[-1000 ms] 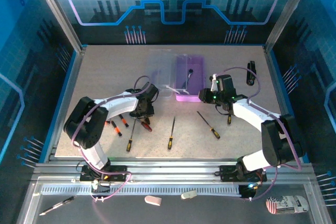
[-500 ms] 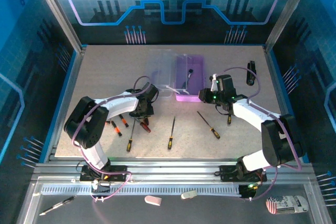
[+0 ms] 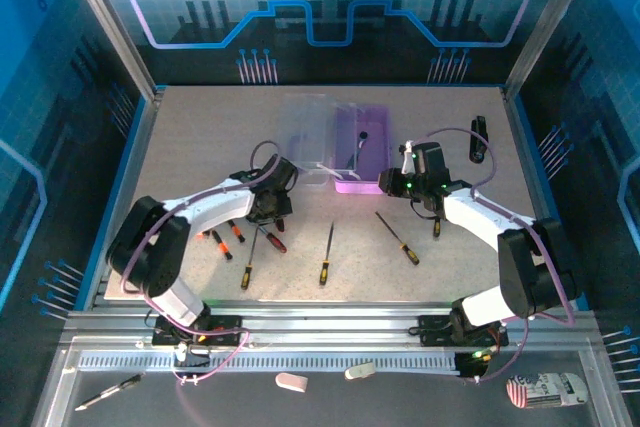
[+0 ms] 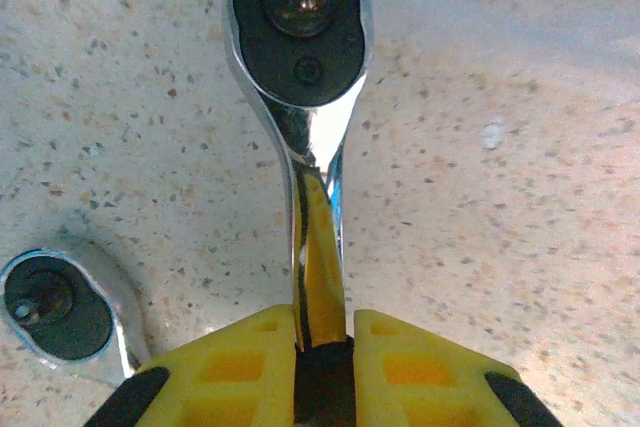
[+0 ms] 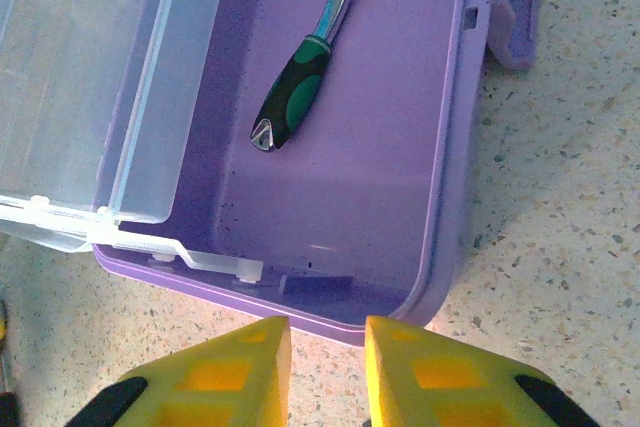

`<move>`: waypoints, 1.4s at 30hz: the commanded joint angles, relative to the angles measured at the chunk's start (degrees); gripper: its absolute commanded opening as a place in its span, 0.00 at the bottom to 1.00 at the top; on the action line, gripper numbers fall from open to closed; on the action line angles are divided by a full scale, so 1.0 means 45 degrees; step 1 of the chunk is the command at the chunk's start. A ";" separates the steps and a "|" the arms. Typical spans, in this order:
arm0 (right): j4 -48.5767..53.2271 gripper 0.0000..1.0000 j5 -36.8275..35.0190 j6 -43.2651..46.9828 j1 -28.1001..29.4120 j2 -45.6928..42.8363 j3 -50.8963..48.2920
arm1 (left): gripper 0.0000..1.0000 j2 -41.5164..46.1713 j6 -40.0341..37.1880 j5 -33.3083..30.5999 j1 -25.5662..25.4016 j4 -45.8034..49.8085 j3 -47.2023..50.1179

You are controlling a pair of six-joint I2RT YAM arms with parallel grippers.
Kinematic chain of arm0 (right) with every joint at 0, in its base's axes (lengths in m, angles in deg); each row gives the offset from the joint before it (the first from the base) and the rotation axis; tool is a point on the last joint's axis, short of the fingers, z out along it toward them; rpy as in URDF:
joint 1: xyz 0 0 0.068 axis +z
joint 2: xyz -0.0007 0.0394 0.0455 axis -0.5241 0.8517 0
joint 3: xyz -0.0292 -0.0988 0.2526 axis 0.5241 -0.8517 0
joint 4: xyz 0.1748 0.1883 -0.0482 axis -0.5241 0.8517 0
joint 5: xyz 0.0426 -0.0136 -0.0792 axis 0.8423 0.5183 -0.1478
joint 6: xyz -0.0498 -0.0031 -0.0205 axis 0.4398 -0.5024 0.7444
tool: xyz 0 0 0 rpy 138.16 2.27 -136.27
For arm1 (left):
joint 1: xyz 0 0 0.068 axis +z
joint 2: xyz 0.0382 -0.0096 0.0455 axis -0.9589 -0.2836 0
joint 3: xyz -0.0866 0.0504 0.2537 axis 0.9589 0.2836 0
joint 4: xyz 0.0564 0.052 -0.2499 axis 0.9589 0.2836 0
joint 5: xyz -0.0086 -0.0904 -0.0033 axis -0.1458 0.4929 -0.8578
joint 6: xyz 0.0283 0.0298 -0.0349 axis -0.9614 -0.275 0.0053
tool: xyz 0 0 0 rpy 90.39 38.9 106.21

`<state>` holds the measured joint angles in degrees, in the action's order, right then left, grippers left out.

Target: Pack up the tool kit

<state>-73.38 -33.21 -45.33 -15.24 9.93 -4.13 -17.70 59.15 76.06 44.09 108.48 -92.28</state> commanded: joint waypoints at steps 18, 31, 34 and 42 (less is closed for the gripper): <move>-0.0173 0.27 0.0031 -0.0008 -0.0241 -0.0469 -0.0115 | 0.14 0.1882 -0.0025 -0.0708 0.0186 0.0257 0.0782; -0.0177 0.28 0.0107 -0.0027 -0.0254 -0.0485 -0.0118 | 0.29 0.0486 -0.0095 0.0418 -0.0697 0.0603 -0.0027; -0.0173 0.28 0.0103 -0.0026 -0.0238 -0.0505 -0.0116 | 0.32 -0.0345 0.0186 0.0409 -0.0999 0.0769 -0.0312; -0.0185 0.28 0.0158 -0.0064 -0.0240 -0.0574 -0.0118 | 0.36 -0.1337 0.0883 0.0397 -0.1103 0.0962 -0.0148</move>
<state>-73.38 -33.17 -45.33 -15.57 8.94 -4.41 -22.42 61.25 77.24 39.44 110.49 -92.54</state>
